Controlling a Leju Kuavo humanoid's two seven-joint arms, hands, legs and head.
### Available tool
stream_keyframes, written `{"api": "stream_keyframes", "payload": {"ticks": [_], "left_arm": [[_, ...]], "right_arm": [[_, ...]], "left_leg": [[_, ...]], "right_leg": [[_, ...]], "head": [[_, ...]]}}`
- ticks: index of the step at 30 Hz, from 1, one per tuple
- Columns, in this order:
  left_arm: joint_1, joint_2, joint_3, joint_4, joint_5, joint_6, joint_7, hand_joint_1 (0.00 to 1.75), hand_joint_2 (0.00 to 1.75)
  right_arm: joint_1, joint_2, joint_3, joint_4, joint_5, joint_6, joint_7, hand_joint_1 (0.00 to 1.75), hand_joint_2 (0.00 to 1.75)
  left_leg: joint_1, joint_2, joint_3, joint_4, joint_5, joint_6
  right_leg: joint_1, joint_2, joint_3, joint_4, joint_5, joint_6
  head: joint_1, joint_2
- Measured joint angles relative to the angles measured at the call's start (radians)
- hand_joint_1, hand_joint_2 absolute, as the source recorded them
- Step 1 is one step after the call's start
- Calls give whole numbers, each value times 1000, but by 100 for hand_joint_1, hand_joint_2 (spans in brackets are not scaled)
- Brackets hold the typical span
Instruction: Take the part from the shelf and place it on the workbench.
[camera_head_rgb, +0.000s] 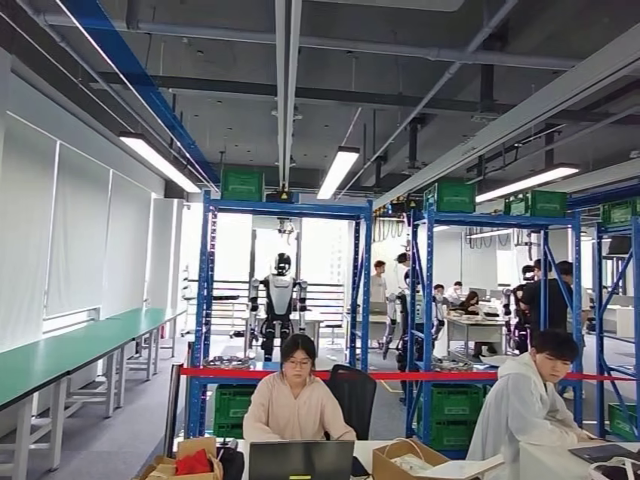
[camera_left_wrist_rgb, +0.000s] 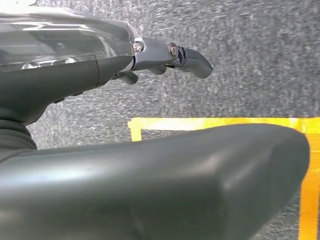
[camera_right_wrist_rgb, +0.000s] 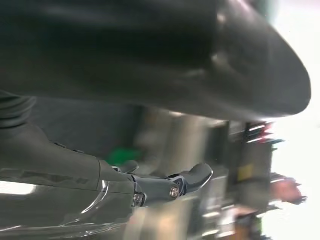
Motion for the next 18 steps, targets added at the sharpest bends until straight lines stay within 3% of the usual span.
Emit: {"api": "stream_keyframes", "payload": {"ticks": [2,4,6,7,8,10,11,12,13,14,16,18], "left_arm": [[1,-6,6,0,-1,2,1,0,0],[1,-12,11,0,-4,3,2,0,0],[2,-15,15,-1,-7,3,4,0,0],[3,-17,17,-1,-10,3,4,0,0],[4,-18,20,-1,-14,2,4,0,0],[3,-21,23,-1,-21,1,4,0,0],[1,-22,23,-1,-25,1,4,0,0],[0,-22,23,-1,-28,0,3,0,0],[1,-22,23,-1,-31,0,3,0,0],[2,-22,23,-1,-35,-1,3,0,0],[1,-22,23,-1,-44,-4,3,0,0],[-4,-22,23,-1,-52,-6,4,0,0]], "right_arm": [[-14,-1,-19,97,36,-59,0,0,0],[-33,-2,-41,206,79,-125,1,0,0],[-57,-6,-61,328,133,-200,7,0,0],[-76,-10,-71,405,161,-236,13,0,0],[-98,-14,-82,494,185,-266,28,0,0],[-136,-24,-109,678,213,-301,80,0,0],[-143,-30,-123,755,218,-310,118,0,0],[-146,-36,-135,821,219,-315,158,0,0],[-147,-40,-146,878,218,-318,208,0,0],[-148,-44,-157,929,216,-317,270,0,0],[-150,-47,-176,1003,207,-304,409,0,0],[-152,-47,-195,1051,197,-282,540,0,0]], "left_leg": [[-4,0,-12,1,16,-6],[-2,1,-21,0,33,-16],[2,0,-30,3,36,-27],[3,0,-37,17,14,-31],[4,-1,-47,47,-26,-34],[5,-1,-73,161,-130,-38],[5,-1,-83,223,-161,-40],[6,-1,-84,267,-167,-43],[7,-1,-71,281,-150,-45],[8,-1,-42,259,-121,-47],[11,-1,53,136,-81,-48],[11,-1,126,22,-95,-42]], "right_leg": [[8,1,109,-157,14,-17],[16,1,156,-239,8,-28],[18,-1,149,-252,19,-38],[17,-2,140,-256,30,-45],[15,-4,129,-258,42,-52],[16,-9,103,-256,62,-59],[17,-13,89,-253,71,-60],[18,-17,73,-248,79,-59],[18,-21,55,-241,86,-57],[17,-22,35,-231,93,-55],[17,-21,-3,-203,101,-48],[18,-19,-29,-178,109,-39]], "head": [[0,0],[0,0],[1,0],[1,0],[1,0],[1,1],[1,0],[1,0],[2,0],[1,0],[1,0],[1,0]]}}
